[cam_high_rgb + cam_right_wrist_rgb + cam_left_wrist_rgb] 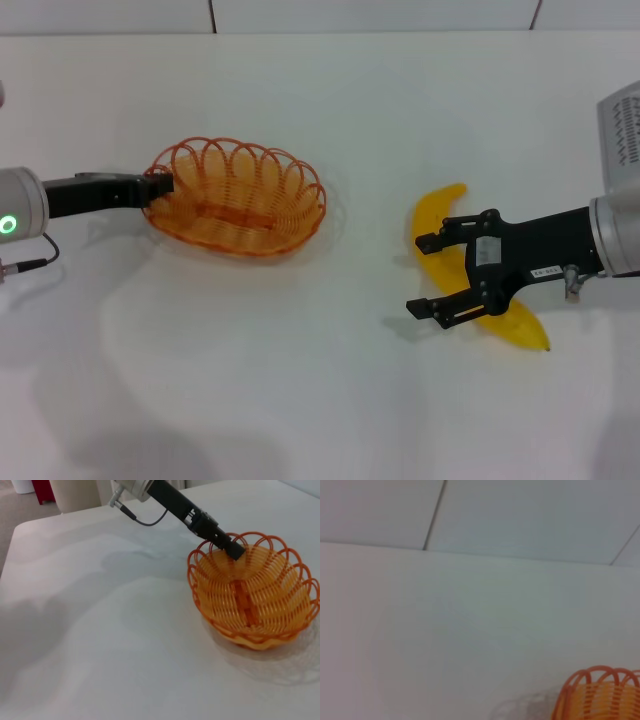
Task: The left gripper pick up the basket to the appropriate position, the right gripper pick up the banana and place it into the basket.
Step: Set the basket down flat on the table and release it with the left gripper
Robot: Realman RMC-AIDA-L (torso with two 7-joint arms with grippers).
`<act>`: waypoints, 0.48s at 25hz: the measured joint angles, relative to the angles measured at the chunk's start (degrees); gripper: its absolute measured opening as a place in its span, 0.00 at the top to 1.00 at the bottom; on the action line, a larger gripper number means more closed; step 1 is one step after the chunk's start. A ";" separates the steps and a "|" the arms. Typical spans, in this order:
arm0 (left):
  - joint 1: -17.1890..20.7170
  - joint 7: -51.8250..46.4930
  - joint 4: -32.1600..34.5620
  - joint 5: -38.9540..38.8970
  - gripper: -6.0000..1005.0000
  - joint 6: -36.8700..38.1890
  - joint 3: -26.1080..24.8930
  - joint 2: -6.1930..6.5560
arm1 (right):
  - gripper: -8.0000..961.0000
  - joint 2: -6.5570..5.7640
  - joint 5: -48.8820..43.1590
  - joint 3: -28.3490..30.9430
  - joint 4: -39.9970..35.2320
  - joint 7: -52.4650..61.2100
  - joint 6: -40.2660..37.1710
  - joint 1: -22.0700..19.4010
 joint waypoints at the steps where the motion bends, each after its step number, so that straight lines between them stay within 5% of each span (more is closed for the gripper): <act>1: 0.00 0.77 -0.39 -0.37 0.92 0.00 0.00 0.00 | 0.07 0.00 0.00 0.00 0.00 0.00 0.00 0.02; 9: 0.63 2.96 -1.39 -3.47 0.87 0.00 -0.10 0.17 | 0.07 -0.02 0.00 0.00 0.24 -0.02 0.00 0.03; 12: 1.29 4.28 -1.18 -5.13 0.76 0.22 -0.12 0.28 | 0.07 -0.02 0.00 0.02 0.64 -0.07 0.00 0.03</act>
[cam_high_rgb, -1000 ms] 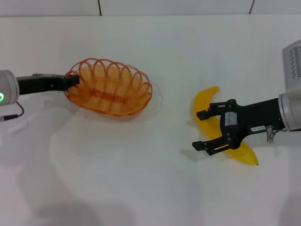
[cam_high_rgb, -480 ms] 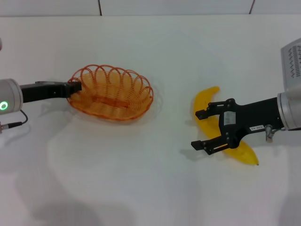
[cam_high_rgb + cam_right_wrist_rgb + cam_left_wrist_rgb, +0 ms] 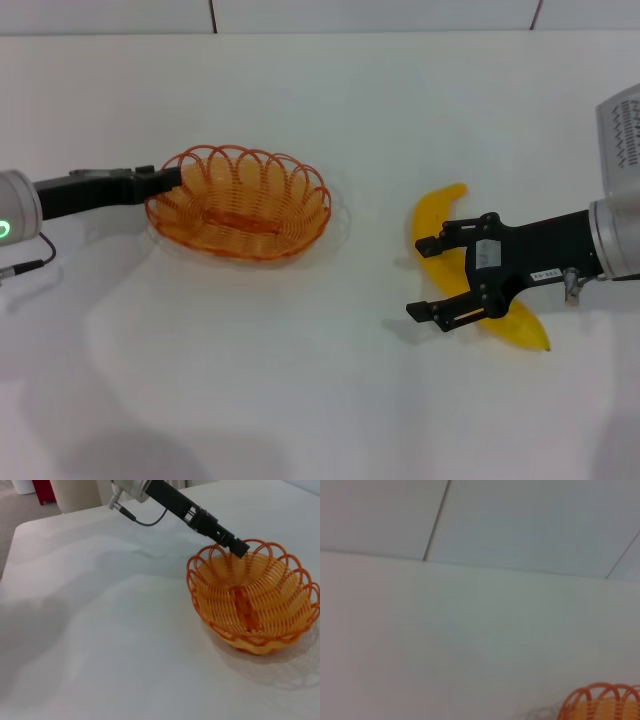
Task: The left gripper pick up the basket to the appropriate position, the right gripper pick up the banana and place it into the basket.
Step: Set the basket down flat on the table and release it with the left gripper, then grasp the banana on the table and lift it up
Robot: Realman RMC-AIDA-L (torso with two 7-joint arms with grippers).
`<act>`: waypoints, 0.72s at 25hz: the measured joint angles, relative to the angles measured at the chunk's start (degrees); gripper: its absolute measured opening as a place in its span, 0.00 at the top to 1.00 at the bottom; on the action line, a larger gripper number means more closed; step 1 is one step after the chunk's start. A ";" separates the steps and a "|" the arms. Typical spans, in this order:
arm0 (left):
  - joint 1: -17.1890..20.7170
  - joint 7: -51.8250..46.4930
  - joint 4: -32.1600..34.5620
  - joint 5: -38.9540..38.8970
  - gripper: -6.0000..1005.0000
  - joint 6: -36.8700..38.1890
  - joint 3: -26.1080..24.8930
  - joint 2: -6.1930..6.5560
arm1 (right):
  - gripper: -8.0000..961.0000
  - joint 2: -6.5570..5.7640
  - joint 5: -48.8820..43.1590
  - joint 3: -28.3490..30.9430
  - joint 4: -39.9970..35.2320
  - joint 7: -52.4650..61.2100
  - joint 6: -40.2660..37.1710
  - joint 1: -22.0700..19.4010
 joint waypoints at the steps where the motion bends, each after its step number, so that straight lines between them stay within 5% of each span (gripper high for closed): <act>1: 0.24 0.71 0.21 -0.72 0.72 0.25 0.06 0.08 | 0.07 0.00 0.00 0.04 0.03 -0.01 0.00 -0.01; 9: 4.70 10.27 9.61 -5.37 0.45 5.81 0.08 0.07 | 0.07 0.15 0.21 0.55 0.07 -0.01 3.06 -0.12; 18: 11.65 27.72 13.48 -8.98 0.40 19.76 -0.08 0.28 | 0.07 0.40 2.08 0.12 -0.61 1.35 6.71 -0.22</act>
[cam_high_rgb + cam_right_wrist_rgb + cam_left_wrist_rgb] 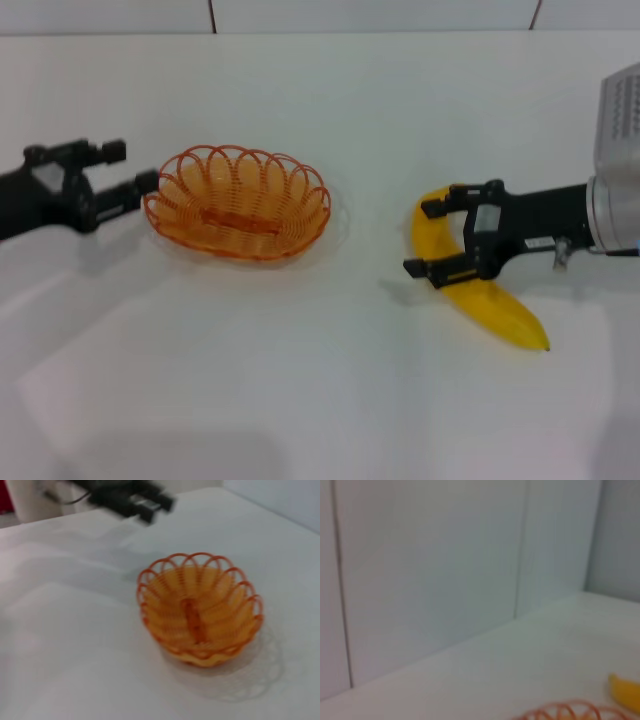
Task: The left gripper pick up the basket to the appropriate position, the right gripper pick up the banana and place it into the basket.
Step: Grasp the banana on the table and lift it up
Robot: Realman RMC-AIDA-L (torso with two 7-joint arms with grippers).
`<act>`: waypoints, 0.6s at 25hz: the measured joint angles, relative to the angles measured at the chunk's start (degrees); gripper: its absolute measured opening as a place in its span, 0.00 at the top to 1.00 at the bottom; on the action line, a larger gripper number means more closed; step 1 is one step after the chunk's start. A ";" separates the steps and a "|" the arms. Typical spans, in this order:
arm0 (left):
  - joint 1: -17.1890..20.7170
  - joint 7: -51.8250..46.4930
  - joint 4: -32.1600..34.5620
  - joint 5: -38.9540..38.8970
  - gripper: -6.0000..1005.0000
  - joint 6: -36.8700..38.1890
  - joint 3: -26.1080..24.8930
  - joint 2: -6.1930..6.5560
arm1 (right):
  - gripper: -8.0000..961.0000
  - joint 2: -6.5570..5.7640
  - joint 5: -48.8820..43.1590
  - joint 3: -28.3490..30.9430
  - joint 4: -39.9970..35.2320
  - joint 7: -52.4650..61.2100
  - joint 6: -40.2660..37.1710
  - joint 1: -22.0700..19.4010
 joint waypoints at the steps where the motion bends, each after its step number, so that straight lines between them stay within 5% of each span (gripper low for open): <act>1: 0.86 1.78 -0.27 0.25 0.40 0.44 0.12 0.00 | 0.07 0.03 0.08 -0.01 -0.23 0.58 0.58 0.02; 8: 5.13 11.37 -3.91 0.79 0.40 0.61 -0.31 -0.09 | 0.07 0.13 -0.34 -3.28 -7.85 7.78 3.44 -2.05; 15: 6.05 13.36 -5.74 0.73 0.40 -0.02 -0.35 -0.02 | 0.07 0.12 -11.88 -16.34 -25.94 28.22 7.43 -8.10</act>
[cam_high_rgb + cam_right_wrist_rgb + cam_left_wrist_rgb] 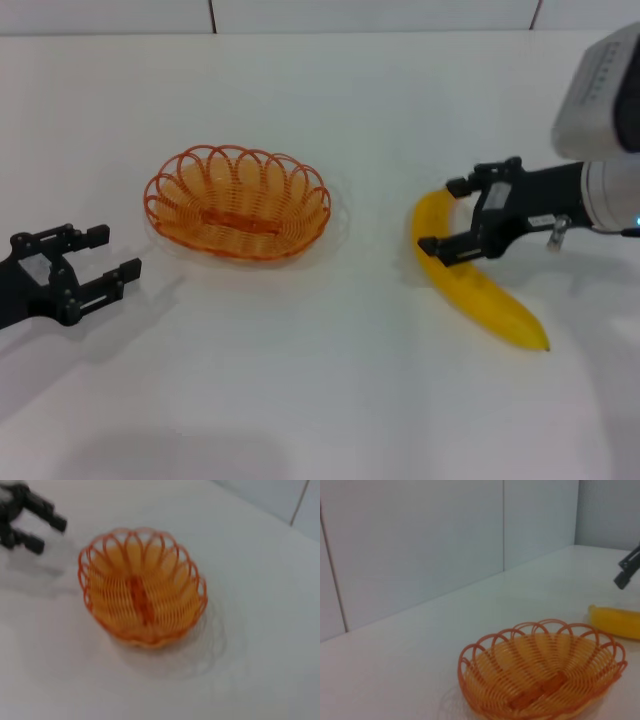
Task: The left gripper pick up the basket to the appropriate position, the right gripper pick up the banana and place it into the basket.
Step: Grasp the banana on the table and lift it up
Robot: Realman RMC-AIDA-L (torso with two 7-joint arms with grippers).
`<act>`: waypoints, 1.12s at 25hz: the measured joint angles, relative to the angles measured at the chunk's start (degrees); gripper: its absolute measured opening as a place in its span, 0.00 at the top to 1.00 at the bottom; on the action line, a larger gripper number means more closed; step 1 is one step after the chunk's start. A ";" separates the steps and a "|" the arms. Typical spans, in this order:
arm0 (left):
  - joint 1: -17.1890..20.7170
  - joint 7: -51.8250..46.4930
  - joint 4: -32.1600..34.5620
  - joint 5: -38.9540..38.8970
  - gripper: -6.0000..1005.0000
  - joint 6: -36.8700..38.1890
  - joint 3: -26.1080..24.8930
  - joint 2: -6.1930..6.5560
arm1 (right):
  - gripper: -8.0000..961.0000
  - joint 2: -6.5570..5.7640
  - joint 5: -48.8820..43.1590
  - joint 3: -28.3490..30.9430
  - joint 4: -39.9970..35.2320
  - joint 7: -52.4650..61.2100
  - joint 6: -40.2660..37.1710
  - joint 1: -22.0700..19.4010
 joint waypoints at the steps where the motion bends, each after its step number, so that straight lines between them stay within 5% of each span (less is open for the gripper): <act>1: -0.01 -0.06 -0.03 0.00 0.40 -0.02 0.00 0.00 | 0.08 0.01 -2.34 -1.73 -2.39 3.62 -0.56 -0.43; 10: -0.05 -0.25 -0.07 0.01 0.40 -0.03 0.03 0.05 | 0.08 -0.03 -13.16 -7.90 -11.55 16.87 -9.76 0.46; 28: -0.46 0.05 -0.88 0.10 0.40 -0.11 0.02 0.05 | 0.13 -0.34 -15.55 -8.10 3.35 17.77 -5.79 7.83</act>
